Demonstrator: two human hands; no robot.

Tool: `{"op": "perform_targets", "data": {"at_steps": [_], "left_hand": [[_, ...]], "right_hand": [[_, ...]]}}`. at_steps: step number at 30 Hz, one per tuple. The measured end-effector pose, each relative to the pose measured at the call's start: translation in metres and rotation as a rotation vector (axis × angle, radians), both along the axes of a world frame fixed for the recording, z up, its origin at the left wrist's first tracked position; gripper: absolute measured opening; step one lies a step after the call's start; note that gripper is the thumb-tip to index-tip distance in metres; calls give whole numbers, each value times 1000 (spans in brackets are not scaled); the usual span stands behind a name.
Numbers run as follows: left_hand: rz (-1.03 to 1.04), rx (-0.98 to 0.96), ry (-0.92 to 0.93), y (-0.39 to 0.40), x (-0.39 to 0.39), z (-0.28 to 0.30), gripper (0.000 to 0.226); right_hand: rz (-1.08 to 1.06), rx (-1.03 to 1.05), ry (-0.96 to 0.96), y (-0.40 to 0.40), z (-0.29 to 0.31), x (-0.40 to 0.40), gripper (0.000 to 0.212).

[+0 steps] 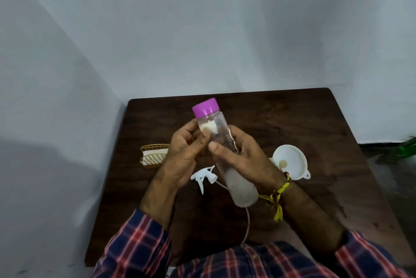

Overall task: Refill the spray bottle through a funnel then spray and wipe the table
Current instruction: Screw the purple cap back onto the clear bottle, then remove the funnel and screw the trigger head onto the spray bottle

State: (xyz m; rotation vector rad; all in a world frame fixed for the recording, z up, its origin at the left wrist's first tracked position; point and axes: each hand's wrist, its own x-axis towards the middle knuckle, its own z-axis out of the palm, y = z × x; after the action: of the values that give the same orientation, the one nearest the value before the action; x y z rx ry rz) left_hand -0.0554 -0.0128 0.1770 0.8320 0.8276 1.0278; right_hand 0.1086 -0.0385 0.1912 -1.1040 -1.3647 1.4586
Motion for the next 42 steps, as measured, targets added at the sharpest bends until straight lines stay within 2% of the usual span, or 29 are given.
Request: {"op": "perform_targets", "data": {"at_steps": [4, 7, 9, 11, 16, 23, 31, 37, 42], "left_hand": [[48, 47, 147, 9, -1, 1, 43], [122, 96, 342, 29, -9, -2, 50], [226, 120, 479, 51, -16, -10, 54], [345, 129, 609, 80, -27, -23, 59], [532, 121, 849, 152, -55, -65, 62], [637, 122, 859, 210, -70, -99, 55], [609, 157, 905, 227, -79, -108, 60], [544, 172, 949, 224, -81, -113, 72], [543, 174, 1030, 213, -78, -113, 78]], "right_hand": [[-18, -9, -125, 3, -18, -4, 40], [-129, 4, -281, 9, -32, -5, 69], [-209, 5, -373, 13, -35, -3, 77], [-229, -5, -374, 15, -37, -2, 78], [-224, -34, -358, 17, -45, -6, 70], [-268, -23, -395, 34, -47, -8, 48], [-290, -12, -397, 55, -48, -3, 42], [-412, 121, -551, 61, -41, 3, 15], [-518, 221, -671, 48, -37, 32, 13]]}}
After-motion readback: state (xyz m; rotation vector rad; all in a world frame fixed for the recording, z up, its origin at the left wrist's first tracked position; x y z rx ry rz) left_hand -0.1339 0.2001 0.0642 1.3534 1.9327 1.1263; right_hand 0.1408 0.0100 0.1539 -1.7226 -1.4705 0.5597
